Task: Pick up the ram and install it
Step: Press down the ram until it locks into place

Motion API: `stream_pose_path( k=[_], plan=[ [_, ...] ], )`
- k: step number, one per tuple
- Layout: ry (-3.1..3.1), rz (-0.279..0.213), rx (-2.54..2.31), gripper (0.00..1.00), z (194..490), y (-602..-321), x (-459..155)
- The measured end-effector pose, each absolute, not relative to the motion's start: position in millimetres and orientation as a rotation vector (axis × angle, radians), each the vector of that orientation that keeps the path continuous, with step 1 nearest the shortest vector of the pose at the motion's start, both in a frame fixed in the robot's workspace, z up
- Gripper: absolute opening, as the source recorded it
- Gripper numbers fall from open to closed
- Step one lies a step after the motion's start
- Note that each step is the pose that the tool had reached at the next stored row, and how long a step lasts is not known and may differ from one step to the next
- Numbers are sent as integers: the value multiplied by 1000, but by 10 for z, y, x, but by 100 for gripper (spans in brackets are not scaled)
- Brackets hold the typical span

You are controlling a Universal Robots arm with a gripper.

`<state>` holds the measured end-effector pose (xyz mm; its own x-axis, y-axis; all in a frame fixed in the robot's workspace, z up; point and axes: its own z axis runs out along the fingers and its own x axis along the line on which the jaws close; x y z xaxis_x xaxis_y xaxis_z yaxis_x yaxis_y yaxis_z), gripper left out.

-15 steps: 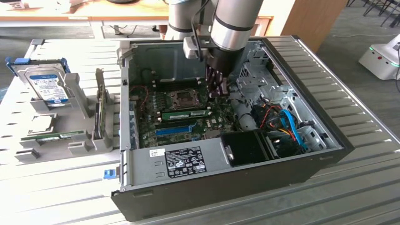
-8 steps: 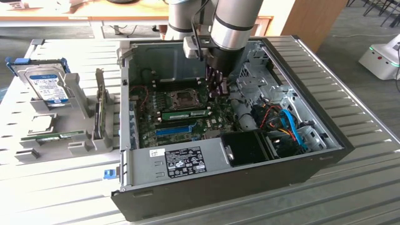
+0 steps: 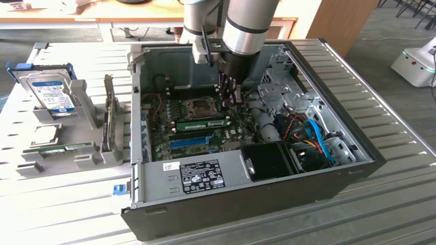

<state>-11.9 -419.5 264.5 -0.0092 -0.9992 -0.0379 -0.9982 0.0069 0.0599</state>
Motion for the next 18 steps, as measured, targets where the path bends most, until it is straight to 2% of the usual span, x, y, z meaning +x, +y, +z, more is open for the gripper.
stream_pose_path(
  k=[18],
  plan=[
    [-2218, -108, 2200, 11, 2640, -4195, -607]
  ],
)
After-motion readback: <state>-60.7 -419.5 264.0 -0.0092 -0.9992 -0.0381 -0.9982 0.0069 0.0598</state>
